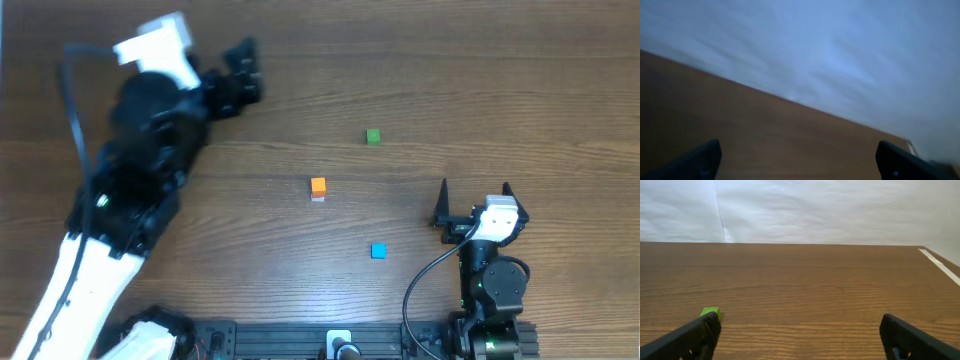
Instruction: Stack Cubes
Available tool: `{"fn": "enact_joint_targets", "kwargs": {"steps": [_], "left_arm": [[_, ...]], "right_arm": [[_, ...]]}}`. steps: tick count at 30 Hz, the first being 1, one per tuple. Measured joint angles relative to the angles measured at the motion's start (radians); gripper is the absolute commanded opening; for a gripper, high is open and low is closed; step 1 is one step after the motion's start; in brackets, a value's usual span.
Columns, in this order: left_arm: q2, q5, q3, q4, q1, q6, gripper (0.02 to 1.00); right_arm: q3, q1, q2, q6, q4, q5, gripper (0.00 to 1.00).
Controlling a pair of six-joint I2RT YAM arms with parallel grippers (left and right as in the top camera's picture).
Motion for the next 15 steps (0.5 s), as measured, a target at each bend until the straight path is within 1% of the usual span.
{"fn": "enact_joint_targets", "kwargs": {"steps": [4,7,10,15], "left_arm": [[-0.198,0.085,-0.283,0.114,0.173,0.056,0.996],[-0.397,0.119,-0.477,0.136,0.264,0.096,0.996],[-0.579,0.138,-0.615,0.146,0.321,0.144,0.996],[-0.87,0.217,-0.844,0.198,0.396,0.301,0.998]], "right_arm": [[0.0,0.0,0.0,0.0,0.0,0.0,0.993],[0.0,0.0,0.0,-0.001,0.0,0.0,0.991],[0.0,0.0,0.0,0.0,0.0,0.0,0.993],[0.0,0.0,0.0,-0.001,0.0,0.0,0.991]]}}
